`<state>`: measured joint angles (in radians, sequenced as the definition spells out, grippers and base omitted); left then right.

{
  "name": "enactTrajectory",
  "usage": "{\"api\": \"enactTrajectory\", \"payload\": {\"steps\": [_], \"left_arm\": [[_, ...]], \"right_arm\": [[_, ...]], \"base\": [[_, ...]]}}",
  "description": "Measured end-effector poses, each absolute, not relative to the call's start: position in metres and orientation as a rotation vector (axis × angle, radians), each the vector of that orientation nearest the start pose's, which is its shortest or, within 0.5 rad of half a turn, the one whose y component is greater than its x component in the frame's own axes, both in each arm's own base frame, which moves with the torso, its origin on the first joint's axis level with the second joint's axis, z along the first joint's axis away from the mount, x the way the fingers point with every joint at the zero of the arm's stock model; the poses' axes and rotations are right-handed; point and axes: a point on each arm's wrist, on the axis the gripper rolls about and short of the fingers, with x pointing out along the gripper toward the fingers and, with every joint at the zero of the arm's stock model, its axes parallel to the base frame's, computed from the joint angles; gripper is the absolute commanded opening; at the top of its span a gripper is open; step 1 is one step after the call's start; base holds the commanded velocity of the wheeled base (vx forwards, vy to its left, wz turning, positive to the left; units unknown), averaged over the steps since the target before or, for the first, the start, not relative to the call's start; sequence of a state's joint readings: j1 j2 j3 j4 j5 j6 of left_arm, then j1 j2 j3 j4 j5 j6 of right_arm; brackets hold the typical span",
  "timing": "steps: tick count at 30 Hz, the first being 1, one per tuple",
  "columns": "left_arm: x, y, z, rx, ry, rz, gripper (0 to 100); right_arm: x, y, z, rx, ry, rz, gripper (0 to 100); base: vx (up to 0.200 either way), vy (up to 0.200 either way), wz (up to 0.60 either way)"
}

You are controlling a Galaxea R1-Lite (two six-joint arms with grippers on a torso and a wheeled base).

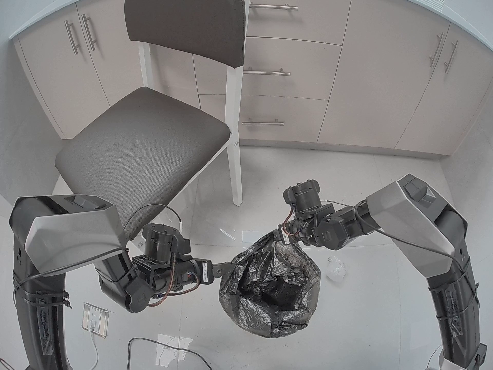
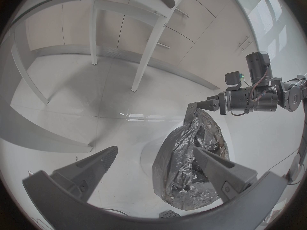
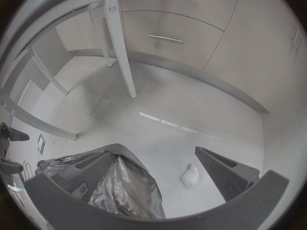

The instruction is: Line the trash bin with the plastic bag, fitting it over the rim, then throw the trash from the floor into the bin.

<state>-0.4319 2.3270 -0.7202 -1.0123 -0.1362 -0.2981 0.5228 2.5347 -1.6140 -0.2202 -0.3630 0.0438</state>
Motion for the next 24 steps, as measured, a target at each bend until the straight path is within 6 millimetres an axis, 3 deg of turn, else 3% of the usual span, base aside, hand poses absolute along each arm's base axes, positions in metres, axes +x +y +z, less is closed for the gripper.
{"api": "enactTrajectory", "payload": {"steps": [10, 24], "left_arm": [[0.317, -0.17, -0.006, -0.181, 0.652, -0.507, 100], [0.331, -0.192, -0.017, -0.124, 0.657, -0.51, 100]], "right_arm": [[0.411, 0.234, 0.031, -0.249, 0.647, 0.187, 100], [0.404, 0.231, 0.039, -0.193, 0.652, 0.174, 100]], "base": [[0.0, 0.0, 0.0], [0.0, 0.0, 0.0]]}}
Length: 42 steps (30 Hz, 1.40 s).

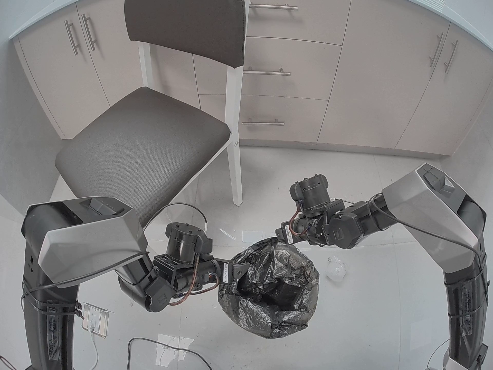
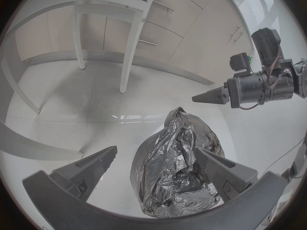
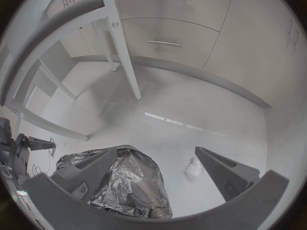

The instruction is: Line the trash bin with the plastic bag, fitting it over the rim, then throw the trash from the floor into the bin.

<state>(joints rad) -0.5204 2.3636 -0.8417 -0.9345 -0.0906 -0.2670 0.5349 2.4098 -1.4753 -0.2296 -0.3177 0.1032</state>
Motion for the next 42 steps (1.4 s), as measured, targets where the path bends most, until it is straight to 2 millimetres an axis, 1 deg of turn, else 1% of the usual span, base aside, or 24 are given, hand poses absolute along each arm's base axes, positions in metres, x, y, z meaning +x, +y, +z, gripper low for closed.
{"api": "enactTrajectory", "payload": {"steps": [7, 16, 28, 34, 42], "left_arm": [[0.338, -0.196, -0.026, -0.101, 0.676, -0.512, 100], [0.348, -0.2, -0.031, -0.101, 0.677, -0.499, 100], [0.371, -0.183, -0.032, -0.118, 0.63, -0.374, 100], [0.376, -0.181, -0.031, -0.146, 0.626, -0.351, 100], [0.38, -0.179, -0.039, -0.132, 0.66, -0.312, 100]], "right_arm": [[0.404, 0.231, 0.042, -0.18, 0.628, 0.176, 100], [0.405, 0.231, 0.042, -0.169, 0.606, 0.176, 100], [0.405, 0.232, 0.038, -0.166, 0.599, 0.177, 100], [0.406, 0.232, 0.037, -0.166, 0.598, 0.177, 100], [0.405, 0.232, 0.035, -0.159, 0.605, 0.173, 100]], "base": [[0.0, 0.0, 0.0], [0.0, 0.0, 0.0], [0.0, 0.0, 0.0], [0.0, 0.0, 0.0], [0.0, 0.0, 0.0]]}}
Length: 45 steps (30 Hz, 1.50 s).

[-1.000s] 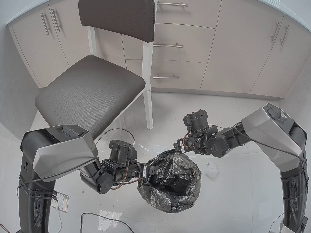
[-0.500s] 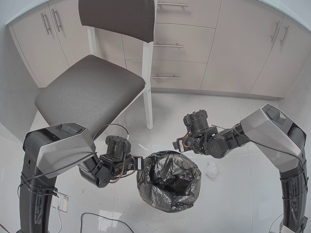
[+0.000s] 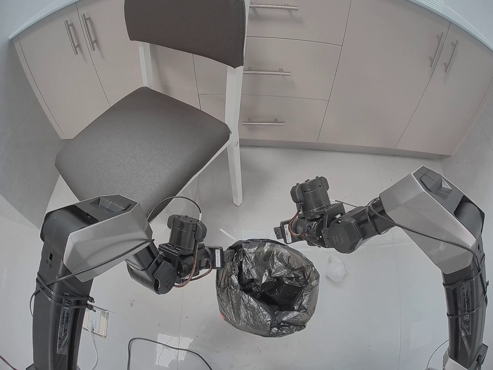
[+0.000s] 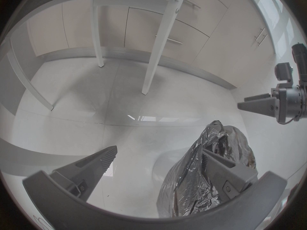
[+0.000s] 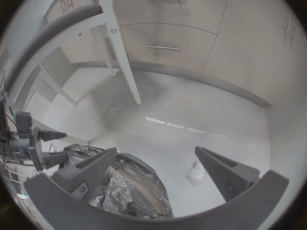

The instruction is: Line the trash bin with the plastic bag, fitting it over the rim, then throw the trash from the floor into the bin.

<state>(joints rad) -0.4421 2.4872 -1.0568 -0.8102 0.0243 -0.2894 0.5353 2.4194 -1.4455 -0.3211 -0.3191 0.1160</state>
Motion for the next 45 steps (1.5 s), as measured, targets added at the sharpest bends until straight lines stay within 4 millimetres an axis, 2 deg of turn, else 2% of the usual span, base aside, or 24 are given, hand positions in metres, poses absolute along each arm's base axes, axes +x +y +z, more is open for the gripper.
{"api": "enactTrajectory", "payload": {"steps": [6, 19, 28, 37, 45], "left_arm": [[0.387, -0.175, -0.043, -0.134, 0.655, -0.288, 100], [0.389, -0.175, -0.059, -0.076, 0.774, -0.271, 100], [0.387, -0.174, -0.064, 0.001, 0.828, -0.29, 100], [0.389, -0.174, -0.059, -0.082, 0.776, -0.285, 100], [0.386, -0.17, -0.055, -0.167, 0.733, -0.344, 100]], "right_arm": [[0.404, 0.231, 0.034, -0.147, 0.577, 0.175, 100], [0.403, 0.23, 0.029, -0.155, 0.59, 0.174, 100], [0.396, 0.229, 0.011, -0.188, 0.648, 0.192, 100], [0.374, 0.22, 0.001, -0.26, 0.736, 0.341, 100], [0.377, 0.219, -0.01, -0.279, 0.752, 0.338, 100]], "base": [[0.0, 0.0, 0.0], [0.0, 0.0, 0.0], [0.0, 0.0, 0.0], [0.0, 0.0, 0.0], [0.0, 0.0, 0.0]]}}
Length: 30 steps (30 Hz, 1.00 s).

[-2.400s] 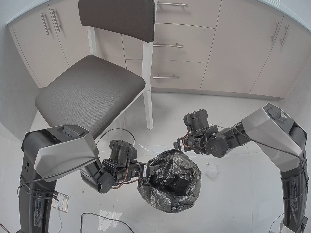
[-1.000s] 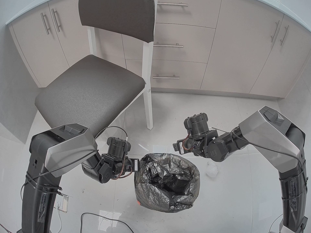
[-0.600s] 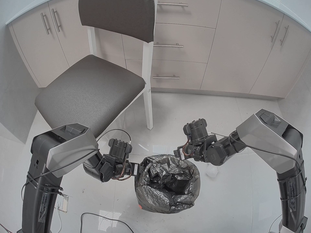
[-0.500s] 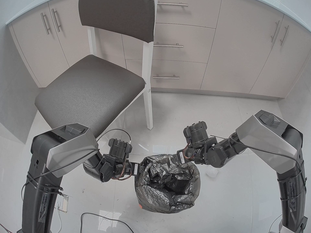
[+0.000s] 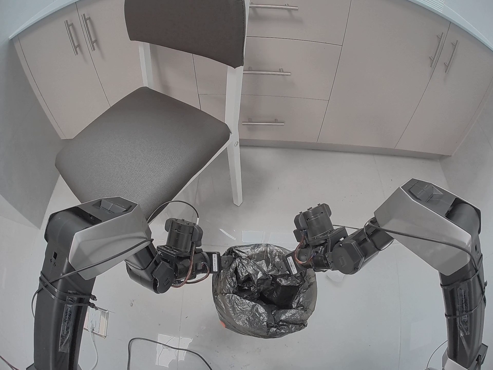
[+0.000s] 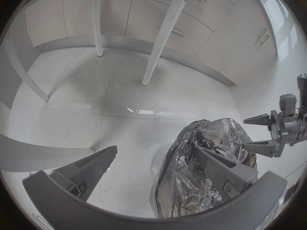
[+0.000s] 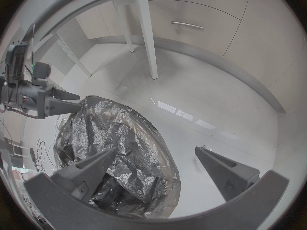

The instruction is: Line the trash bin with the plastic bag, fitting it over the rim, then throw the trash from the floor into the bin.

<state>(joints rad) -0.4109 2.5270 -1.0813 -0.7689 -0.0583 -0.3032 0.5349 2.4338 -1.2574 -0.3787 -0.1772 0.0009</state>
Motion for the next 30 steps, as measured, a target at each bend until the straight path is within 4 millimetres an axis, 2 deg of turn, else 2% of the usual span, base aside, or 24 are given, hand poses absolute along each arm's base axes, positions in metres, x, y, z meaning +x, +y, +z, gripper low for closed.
{"api": "enactTrajectory", "payload": {"steps": [8, 17, 30], "left_arm": [[0.384, -0.165, -0.054, -0.172, 0.738, -0.344, 100], [0.384, -0.165, -0.054, -0.169, 0.739, -0.345, 100], [0.384, -0.165, -0.053, -0.166, 0.737, -0.345, 100]], "right_arm": [[0.386, 0.219, -0.03, -0.293, 0.768, 0.3, 100], [0.4, 0.217, -0.042, -0.305, 0.754, 0.235, 100], [0.415, 0.222, -0.036, -0.296, 0.638, 0.142, 100]], "base": [[0.0, 0.0, 0.0], [0.0, 0.0, 0.0], [0.0, 0.0, 0.0]]}}
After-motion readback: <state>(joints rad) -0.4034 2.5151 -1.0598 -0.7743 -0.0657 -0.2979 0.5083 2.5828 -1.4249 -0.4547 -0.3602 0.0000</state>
